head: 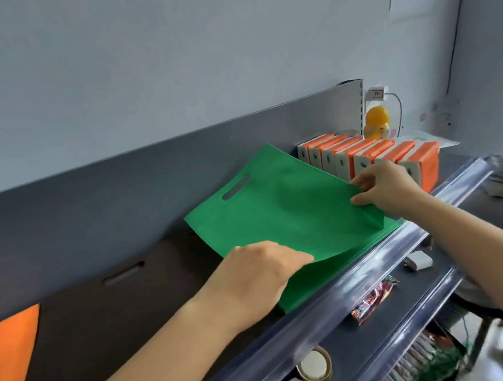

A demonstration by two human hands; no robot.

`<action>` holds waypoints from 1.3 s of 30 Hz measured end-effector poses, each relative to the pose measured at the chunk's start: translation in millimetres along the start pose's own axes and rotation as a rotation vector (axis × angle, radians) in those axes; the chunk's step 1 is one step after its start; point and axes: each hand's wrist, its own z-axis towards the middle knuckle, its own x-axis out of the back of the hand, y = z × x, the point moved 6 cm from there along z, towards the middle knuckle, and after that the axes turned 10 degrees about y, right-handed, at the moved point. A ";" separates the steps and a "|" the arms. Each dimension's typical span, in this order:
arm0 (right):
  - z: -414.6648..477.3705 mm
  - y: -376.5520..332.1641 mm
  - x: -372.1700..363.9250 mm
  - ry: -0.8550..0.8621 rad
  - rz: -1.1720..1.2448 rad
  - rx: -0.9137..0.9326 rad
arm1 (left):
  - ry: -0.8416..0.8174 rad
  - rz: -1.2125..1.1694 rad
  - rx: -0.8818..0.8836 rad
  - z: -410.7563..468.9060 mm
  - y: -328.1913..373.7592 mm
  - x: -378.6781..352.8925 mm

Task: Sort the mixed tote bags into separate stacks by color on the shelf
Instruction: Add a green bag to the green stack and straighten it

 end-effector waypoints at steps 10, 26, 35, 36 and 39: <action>25.6 35.5 -34.8 -0.234 -0.310 -0.017 | -0.254 -0.016 0.251 -1.6 1.6 -52.7; 9.4 -20.8 -30.9 -0.096 -0.798 0.374 | -0.354 -0.008 0.415 -7.5 -1.1 -50.2; -82.1 -127.7 -78.8 -0.238 -0.544 0.601 | -0.238 0.201 0.479 -92.8 3.0 46.4; -98.7 -144.7 -87.1 -0.257 -0.532 0.642 | -0.230 0.227 0.509 -115.9 1.3 63.5; -156.3 -202.7 -112.6 -0.296 -0.502 0.777 | -0.206 0.286 0.658 -202.1 -2.1 123.4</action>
